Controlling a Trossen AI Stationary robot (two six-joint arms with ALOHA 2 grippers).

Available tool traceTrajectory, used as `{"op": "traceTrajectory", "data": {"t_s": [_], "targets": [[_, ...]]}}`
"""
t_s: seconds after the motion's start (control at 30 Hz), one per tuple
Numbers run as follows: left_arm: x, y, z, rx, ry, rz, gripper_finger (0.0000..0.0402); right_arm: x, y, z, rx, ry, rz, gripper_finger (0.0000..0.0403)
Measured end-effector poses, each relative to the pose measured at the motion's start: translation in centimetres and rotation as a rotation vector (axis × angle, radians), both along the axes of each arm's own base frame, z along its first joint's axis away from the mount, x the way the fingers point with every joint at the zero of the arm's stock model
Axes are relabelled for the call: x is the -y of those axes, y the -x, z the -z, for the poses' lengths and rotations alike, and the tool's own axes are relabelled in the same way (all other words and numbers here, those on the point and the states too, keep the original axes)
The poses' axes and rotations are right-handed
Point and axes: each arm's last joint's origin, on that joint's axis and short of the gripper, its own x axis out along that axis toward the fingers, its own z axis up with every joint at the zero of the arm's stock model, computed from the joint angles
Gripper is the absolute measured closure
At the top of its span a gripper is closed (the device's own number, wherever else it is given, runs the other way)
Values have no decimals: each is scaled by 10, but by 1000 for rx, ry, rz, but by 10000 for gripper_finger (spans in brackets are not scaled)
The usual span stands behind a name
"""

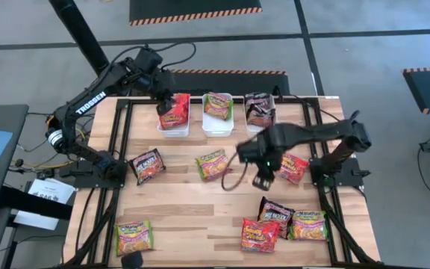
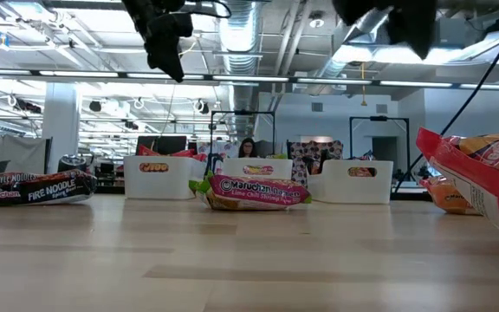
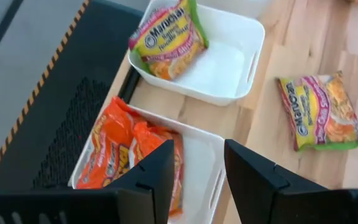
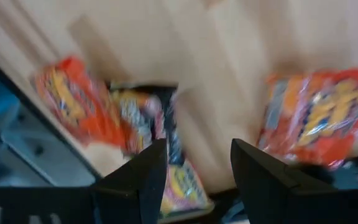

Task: Sort Maruchan noodles
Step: Put the bottom right green noodle pack into the middle white bin

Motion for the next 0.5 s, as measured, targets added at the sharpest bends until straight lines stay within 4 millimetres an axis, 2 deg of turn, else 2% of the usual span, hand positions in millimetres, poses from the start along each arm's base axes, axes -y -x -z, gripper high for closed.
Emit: {"op": "traceTrajectory", "data": {"t_s": [0.3,0.5], "targets": [[1,1,1,-5,16,-10,276,-63,23,27,-179,-119,-93,196],[1,1,1,5,52,-50,276,-99,40,35,-237,-116,-142,179]]}}
